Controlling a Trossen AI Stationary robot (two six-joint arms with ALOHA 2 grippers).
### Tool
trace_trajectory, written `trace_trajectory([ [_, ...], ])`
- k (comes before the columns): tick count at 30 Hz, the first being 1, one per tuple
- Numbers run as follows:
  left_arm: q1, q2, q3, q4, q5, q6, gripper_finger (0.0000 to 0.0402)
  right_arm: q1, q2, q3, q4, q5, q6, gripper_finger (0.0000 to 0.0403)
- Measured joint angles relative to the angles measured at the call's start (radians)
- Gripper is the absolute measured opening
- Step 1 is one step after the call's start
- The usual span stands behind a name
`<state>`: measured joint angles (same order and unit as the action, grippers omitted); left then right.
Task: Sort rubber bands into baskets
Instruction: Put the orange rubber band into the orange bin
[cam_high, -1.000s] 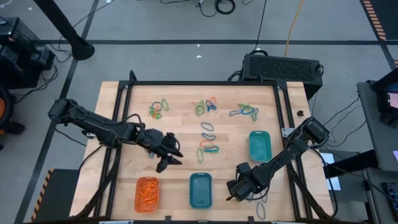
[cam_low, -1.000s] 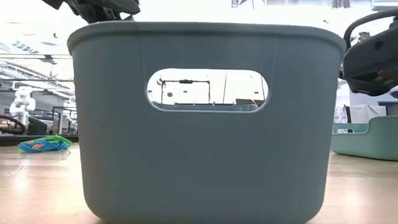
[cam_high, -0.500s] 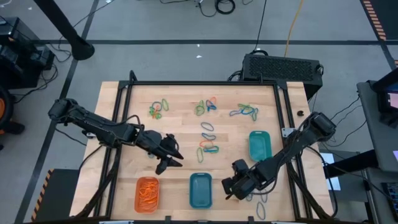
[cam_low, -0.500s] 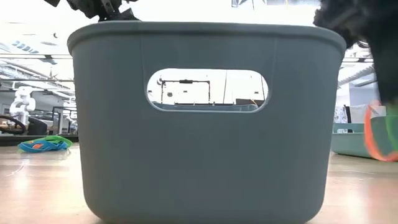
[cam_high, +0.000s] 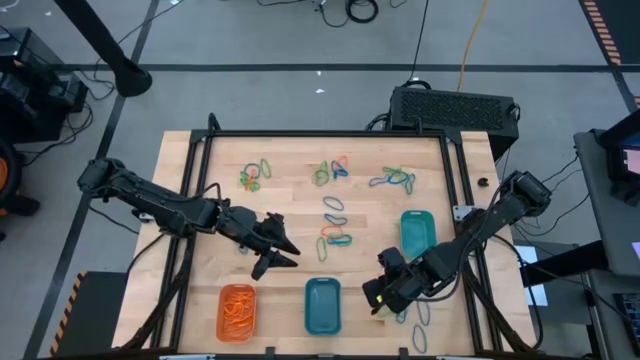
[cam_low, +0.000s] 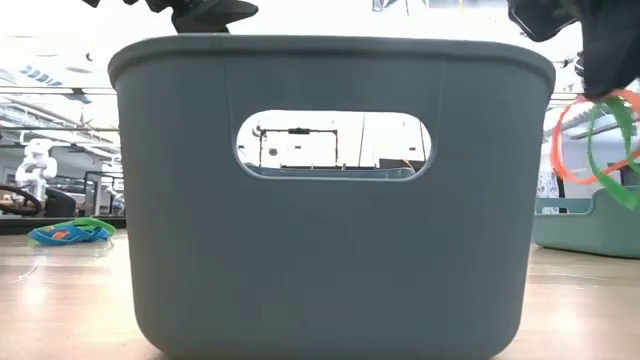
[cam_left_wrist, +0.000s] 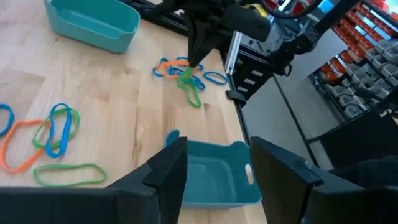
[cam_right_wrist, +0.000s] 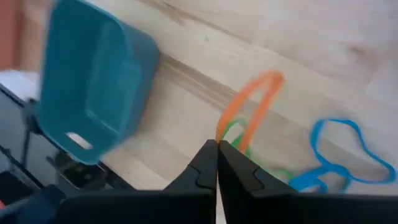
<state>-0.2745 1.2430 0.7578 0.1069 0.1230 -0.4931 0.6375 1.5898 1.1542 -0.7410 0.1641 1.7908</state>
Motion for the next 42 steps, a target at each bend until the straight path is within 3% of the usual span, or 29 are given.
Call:
trace_trajectory([
  [6, 0.0, 0.0, 0.0, -0.001, 0.0, -0.001, 0.018, 0.007, 0.004, 0.0, -0.104, -0.179, 0.003, 0.0],
  [9, 0.0, 0.0, 0.0, -0.001, 0.0, 0.0, 0.018, 0.005, 0.005, 0.0, -0.162, -0.214, -0.007, 0.0],
  [25, 0.026, 0.0, 0.0, -0.003, -0.002, 0.002, 0.018, -0.016, 0.005, 0.0, -0.209, -0.213, -0.007, 0.0004],
  [33, 0.026, 0.0, 0.0, -0.003, 0.005, 0.003, 0.018, -0.016, 0.005, 0.0, -0.209, -0.203, -0.005, 0.0054],
  [37, 0.026, 0.0, 0.0, -0.003, 0.005, 0.012, 0.018, -0.023, 0.012, 0.0, -0.21, -0.074, -0.023, 0.0081],
  [42, 0.026, 0.0, 0.0, -0.003, 0.005, 0.01, 0.018, -0.046, 0.039, 0.0, -0.212, -0.066, -0.02, 0.0109],
])
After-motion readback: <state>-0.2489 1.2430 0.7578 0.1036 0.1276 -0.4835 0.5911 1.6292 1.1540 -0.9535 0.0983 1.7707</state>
